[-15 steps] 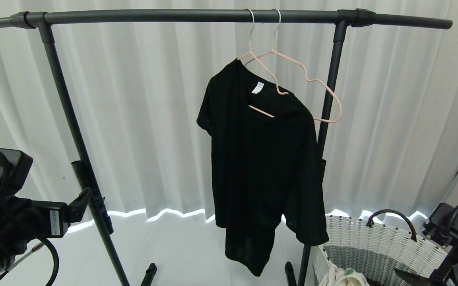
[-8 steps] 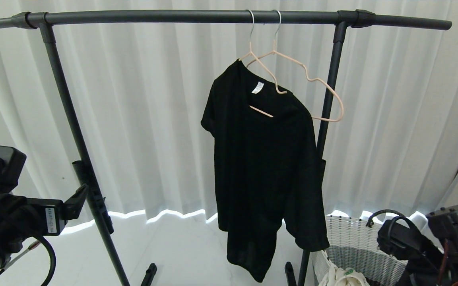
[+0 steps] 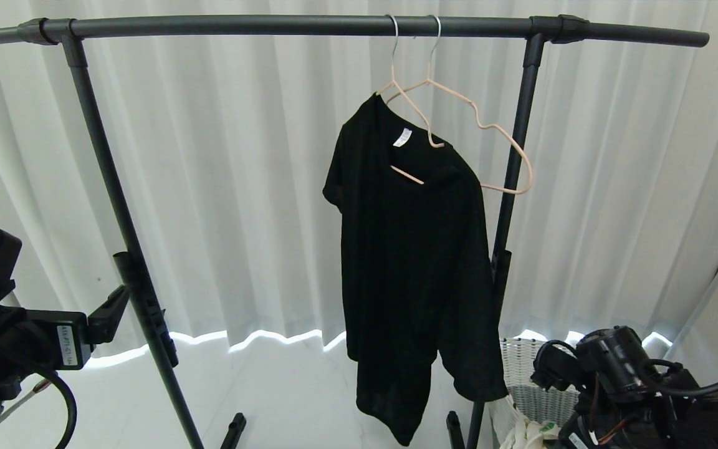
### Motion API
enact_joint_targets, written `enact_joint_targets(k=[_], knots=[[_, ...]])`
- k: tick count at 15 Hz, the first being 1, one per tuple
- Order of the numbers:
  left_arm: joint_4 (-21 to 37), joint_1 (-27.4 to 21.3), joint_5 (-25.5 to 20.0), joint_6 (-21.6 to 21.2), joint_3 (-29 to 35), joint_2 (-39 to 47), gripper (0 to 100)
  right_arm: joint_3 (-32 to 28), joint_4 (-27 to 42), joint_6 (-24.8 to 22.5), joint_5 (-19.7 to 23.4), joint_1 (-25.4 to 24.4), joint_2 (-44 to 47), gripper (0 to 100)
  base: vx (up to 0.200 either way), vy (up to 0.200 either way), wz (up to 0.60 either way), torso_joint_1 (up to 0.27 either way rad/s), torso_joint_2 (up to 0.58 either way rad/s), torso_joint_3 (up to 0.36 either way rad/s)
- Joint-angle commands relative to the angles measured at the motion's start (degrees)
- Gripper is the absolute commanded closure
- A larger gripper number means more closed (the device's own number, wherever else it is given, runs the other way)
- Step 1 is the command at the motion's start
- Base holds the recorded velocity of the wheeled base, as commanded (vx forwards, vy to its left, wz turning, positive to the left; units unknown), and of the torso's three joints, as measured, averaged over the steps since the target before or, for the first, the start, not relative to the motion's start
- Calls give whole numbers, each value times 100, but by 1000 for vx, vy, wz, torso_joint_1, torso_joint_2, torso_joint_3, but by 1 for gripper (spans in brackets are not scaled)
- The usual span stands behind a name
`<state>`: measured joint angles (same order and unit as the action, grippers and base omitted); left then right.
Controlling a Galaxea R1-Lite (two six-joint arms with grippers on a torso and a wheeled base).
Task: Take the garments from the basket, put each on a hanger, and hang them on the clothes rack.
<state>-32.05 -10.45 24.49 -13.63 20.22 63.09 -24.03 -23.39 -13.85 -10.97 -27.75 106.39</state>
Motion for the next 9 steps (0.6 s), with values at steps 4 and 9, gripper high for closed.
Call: enact_joint_targets(k=[4, 9], knots=[[-3, -10, -6, 1, -10, 46, 0, -322, -122, -39, -502, 191, 638, 0, 0, 0, 0, 0, 0, 0], [6, -19, -6, 1, -10, 169, 0, -322, -166, -39, -634, 322, 550, 100, 0, 0, 0, 0, 0, 0]])
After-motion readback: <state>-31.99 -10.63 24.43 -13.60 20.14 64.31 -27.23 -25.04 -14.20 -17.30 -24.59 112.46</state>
